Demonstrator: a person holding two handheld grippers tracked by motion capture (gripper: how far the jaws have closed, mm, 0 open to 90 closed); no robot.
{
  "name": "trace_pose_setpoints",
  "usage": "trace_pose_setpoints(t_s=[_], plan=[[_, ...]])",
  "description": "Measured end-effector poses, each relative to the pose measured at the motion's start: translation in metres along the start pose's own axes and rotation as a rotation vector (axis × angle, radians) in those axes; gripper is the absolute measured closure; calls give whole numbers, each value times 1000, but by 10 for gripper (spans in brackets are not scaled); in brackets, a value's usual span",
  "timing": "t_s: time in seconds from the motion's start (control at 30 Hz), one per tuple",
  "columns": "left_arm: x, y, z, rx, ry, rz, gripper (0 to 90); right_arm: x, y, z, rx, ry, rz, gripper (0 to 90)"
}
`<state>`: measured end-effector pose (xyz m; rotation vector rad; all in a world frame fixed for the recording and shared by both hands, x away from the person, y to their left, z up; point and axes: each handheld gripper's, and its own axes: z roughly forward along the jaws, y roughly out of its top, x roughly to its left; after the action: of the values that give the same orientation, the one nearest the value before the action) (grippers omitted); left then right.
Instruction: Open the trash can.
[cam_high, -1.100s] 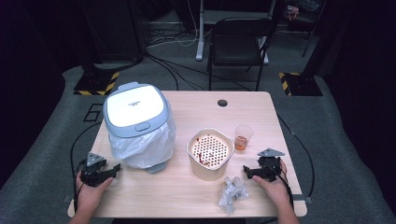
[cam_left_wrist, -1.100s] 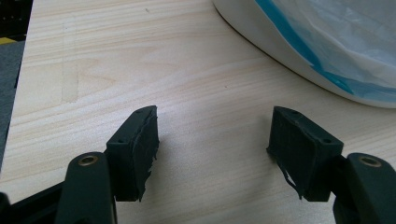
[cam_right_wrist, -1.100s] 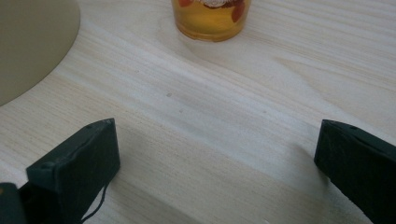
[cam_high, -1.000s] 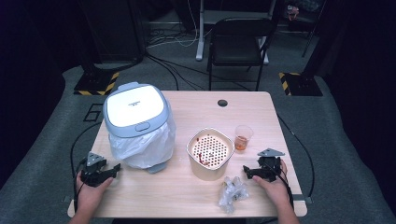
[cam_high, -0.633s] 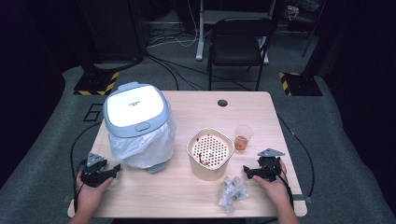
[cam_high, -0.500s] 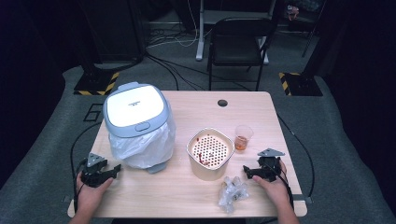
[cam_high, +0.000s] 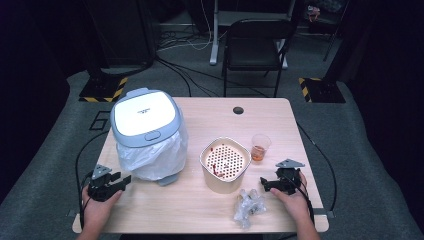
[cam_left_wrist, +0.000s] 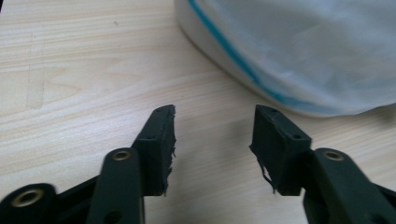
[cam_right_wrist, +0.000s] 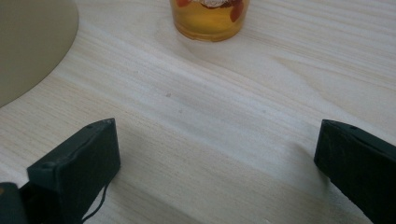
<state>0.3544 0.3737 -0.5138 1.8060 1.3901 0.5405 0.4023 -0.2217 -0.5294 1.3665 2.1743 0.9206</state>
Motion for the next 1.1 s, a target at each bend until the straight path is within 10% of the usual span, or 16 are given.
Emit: trace_pose_setpoints(t_s=[0.27, 0.63, 1.1], plan=[[-6, 4, -17, 8, -37, -30, 643, 0, 0, 0, -2, -1, 2, 0], [-32, 11, -34, 27, -107, 70, 866, 1, 0, 0, -2, -4, 11, 1], [-75, 21, -28, 27, -228, 104, 885, 1, 0, 0, -3, -6, 11, 1]])
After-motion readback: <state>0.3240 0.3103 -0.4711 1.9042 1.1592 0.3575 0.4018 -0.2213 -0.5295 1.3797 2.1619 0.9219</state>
